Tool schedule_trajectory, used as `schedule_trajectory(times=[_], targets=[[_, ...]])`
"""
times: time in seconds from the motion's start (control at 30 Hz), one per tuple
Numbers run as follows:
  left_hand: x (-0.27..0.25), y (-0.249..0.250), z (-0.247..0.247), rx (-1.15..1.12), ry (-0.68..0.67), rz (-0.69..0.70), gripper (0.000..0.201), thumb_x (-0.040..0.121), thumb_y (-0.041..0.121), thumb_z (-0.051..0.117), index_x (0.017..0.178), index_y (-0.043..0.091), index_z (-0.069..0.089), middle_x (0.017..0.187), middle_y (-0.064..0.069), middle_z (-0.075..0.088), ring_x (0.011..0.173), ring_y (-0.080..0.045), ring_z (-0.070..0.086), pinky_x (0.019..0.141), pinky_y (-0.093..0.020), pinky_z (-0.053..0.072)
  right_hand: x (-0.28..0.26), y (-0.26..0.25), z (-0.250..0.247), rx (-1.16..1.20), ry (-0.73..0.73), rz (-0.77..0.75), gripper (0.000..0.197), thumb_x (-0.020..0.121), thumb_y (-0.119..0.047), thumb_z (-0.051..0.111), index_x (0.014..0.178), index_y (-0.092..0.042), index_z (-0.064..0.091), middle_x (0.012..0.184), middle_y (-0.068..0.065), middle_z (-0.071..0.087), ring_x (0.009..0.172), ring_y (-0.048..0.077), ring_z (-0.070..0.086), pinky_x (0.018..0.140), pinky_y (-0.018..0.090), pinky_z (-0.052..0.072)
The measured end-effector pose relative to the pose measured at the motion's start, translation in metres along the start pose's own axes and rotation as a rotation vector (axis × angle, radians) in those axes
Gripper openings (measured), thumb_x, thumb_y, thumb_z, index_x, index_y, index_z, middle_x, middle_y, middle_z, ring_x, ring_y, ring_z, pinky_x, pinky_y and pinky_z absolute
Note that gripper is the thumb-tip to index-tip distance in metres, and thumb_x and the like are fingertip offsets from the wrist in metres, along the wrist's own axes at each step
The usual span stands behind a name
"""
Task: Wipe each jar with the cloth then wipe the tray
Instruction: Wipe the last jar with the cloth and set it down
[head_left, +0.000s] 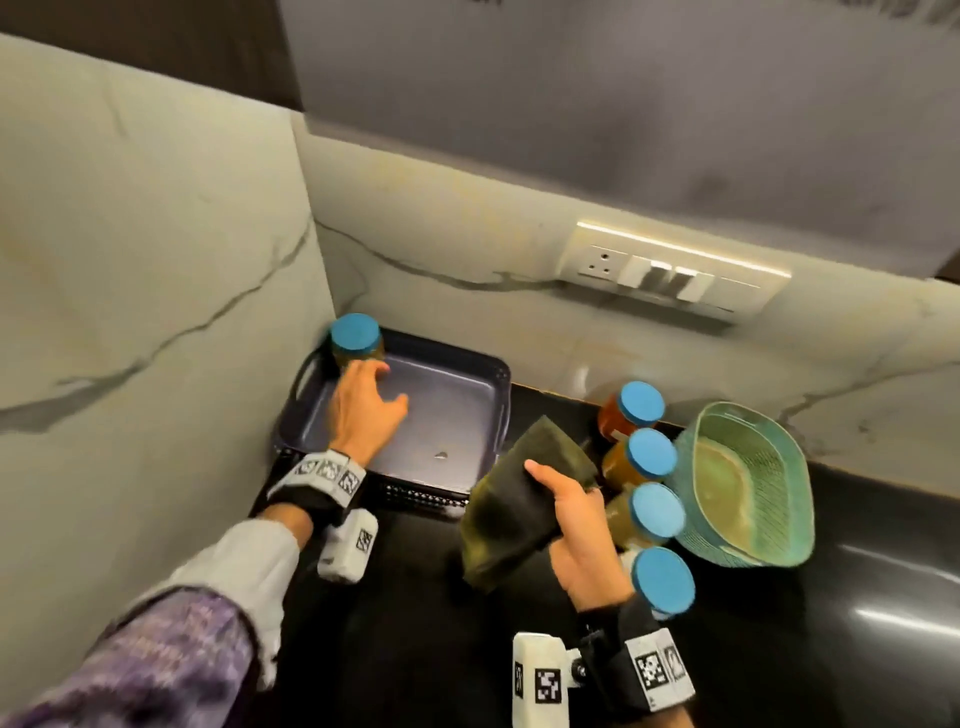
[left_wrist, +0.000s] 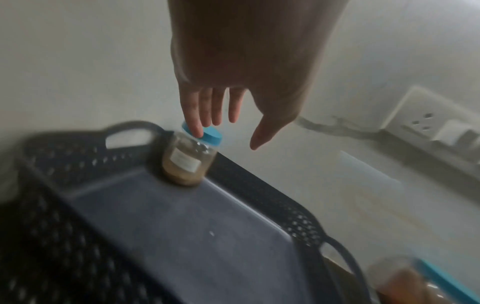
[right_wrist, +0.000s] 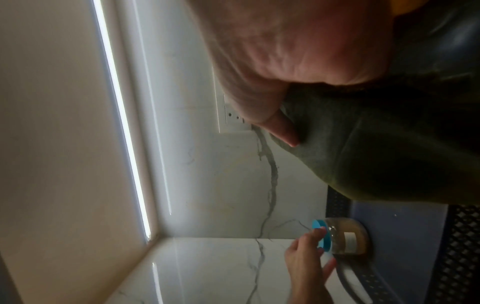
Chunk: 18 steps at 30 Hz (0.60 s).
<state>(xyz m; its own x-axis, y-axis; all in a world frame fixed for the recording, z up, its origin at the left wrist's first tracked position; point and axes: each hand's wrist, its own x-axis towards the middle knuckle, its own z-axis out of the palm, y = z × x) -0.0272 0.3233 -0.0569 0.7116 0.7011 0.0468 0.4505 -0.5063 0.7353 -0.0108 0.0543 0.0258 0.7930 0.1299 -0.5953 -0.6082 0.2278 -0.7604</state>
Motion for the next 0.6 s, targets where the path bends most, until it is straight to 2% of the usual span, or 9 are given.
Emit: schedule_trajectory(times=[0.1, 0.2, 0.27, 0.37, 0.47, 0.53, 0.6], targets=[[0.051, -0.019, -0.014, 0.131, -0.010, -0.013, 0.059, 0.079, 0.015, 0.083, 0.132, -0.002, 0.061, 0.132, -0.026, 0.059, 0.122, -0.045, 0.058, 0.102, -0.051, 0.048, 0.001, 0.004, 0.027, -0.076, -0.010, -0.009, 0.017, 0.088, -0.001, 0.073, 0.103, -0.010, 0.071, 0.086, 0.005, 0.078, 0.074, 0.016, 0.075, 0.058, 0.026, 0.058], [0.089, -0.028, -0.015, 0.210, -0.040, 0.010, 0.075, 0.079, 0.022, 0.083, 0.144, 0.001, 0.052, 0.143, -0.025, 0.049, 0.129, -0.046, 0.051, 0.107, -0.050, 0.046, 0.002, 0.007, 0.048, -0.130, 0.003, -0.021, 0.014, 0.089, -0.001, 0.072, 0.096, -0.014, 0.071, 0.087, 0.004, 0.077, 0.074, 0.016, 0.074, 0.059, 0.026, 0.058], [0.108, -0.032, -0.012, 0.261, -0.094, 0.023, 0.084, 0.079, 0.024, 0.083, 0.151, 0.004, 0.045, 0.151, -0.024, 0.043, 0.134, -0.046, 0.048, 0.110, -0.050, 0.044, 0.003, 0.008, 0.057, -0.158, 0.014, -0.033, 0.015, 0.089, -0.003, 0.073, 0.098, -0.014, 0.072, 0.088, 0.004, 0.078, 0.077, 0.017, 0.074, 0.061, 0.028, 0.058], [0.129, -0.039, -0.004, 0.367, -0.195, 0.045, 0.088, 0.082, 0.028, 0.080, 0.156, 0.008, 0.038, 0.153, -0.024, 0.040, 0.139, -0.045, 0.043, 0.112, -0.051, 0.043, 0.001, 0.009, 0.061, -0.183, 0.006, -0.044, 0.014, 0.090, -0.005, 0.073, 0.098, -0.016, 0.071, 0.092, 0.004, 0.078, 0.080, 0.016, 0.074, 0.061, 0.026, 0.058], [0.139, -0.043, -0.002, 0.441, -0.221, 0.073, 0.082, 0.083, 0.030, 0.079, 0.152, 0.007, 0.041, 0.146, -0.026, 0.046, 0.132, -0.047, 0.047, 0.106, -0.053, 0.047, -0.002, 0.009, 0.057, -0.177, 0.005, -0.053, 0.014, 0.091, -0.009, 0.073, 0.098, -0.021, 0.069, 0.096, 0.002, 0.076, 0.086, 0.016, 0.072, 0.065, 0.028, 0.057], [0.141, -0.043, -0.003, 0.440, -0.175, 0.092, 0.075, 0.080, 0.027, 0.082, 0.142, 0.003, 0.049, 0.135, -0.026, 0.053, 0.122, -0.048, 0.053, 0.099, -0.053, 0.049, -0.004, 0.012, 0.053, -0.175, 0.012, -0.066, 0.015, 0.091, -0.011, 0.073, 0.098, -0.023, 0.067, 0.100, 0.002, 0.075, 0.091, 0.017, 0.070, 0.069, 0.029, 0.056], [0.137, -0.041, -0.007, 0.393, -0.125, 0.112, 0.072, 0.073, 0.028, 0.086, 0.133, 0.003, 0.056, 0.127, -0.026, 0.057, 0.117, -0.047, 0.055, 0.096, -0.052, 0.050, -0.006, 0.016, 0.048, -0.172, 0.029, -0.073, 0.016, 0.091, -0.012, 0.073, 0.099, -0.024, 0.066, 0.102, 0.002, 0.074, 0.094, 0.018, 0.069, 0.072, 0.031, 0.056]])
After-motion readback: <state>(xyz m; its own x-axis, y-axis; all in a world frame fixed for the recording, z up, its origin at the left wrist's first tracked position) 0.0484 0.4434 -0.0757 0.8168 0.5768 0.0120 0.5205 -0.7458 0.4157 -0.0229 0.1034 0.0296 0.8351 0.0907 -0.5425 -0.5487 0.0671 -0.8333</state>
